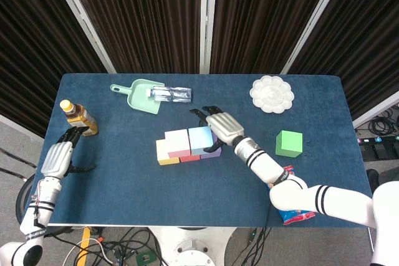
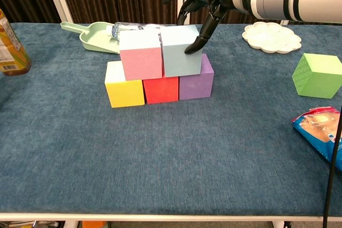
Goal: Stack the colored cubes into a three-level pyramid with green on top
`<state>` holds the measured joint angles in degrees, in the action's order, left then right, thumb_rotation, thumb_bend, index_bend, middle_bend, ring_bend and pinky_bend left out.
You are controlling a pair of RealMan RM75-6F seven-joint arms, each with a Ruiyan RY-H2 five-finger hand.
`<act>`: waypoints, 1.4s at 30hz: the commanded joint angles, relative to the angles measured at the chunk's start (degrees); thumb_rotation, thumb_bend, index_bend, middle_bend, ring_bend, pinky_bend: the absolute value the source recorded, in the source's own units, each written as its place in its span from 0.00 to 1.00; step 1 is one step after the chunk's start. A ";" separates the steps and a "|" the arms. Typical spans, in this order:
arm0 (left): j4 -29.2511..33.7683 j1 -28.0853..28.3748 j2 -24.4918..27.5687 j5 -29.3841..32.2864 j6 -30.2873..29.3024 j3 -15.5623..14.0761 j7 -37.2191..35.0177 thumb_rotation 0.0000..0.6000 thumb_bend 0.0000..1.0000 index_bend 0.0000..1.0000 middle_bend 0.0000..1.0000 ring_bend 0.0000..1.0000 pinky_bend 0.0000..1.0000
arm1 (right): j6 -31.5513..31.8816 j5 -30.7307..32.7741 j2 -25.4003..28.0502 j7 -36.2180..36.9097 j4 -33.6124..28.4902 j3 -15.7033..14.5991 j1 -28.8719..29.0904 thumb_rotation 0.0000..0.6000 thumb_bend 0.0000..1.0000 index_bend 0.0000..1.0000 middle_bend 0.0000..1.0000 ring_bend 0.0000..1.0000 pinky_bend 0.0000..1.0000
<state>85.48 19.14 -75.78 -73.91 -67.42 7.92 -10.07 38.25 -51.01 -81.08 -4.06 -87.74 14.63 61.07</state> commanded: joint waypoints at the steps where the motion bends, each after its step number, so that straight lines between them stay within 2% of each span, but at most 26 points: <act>1: 0.00 0.00 0.01 0.04 0.00 0.00 0.09 1.00 0.04 0.11 0.10 0.03 0.14 | -0.21 -0.22 -0.12 0.28 0.21 0.07 0.09 1.00 0.10 0.00 0.42 0.00 0.00; 42: -0.47 0.15 -0.02 0.28 0.62 -0.15 -0.01 1.00 0.04 0.11 0.09 0.03 0.14 | -0.40 -2.43 -1.24 1.66 2.01 0.02 0.35 1.00 0.13 0.00 0.42 0.00 0.00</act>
<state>85.01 19.29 -75.79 -73.64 -66.80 7.77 -10.08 37.85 -53.43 -82.32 -2.40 -85.73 14.65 61.42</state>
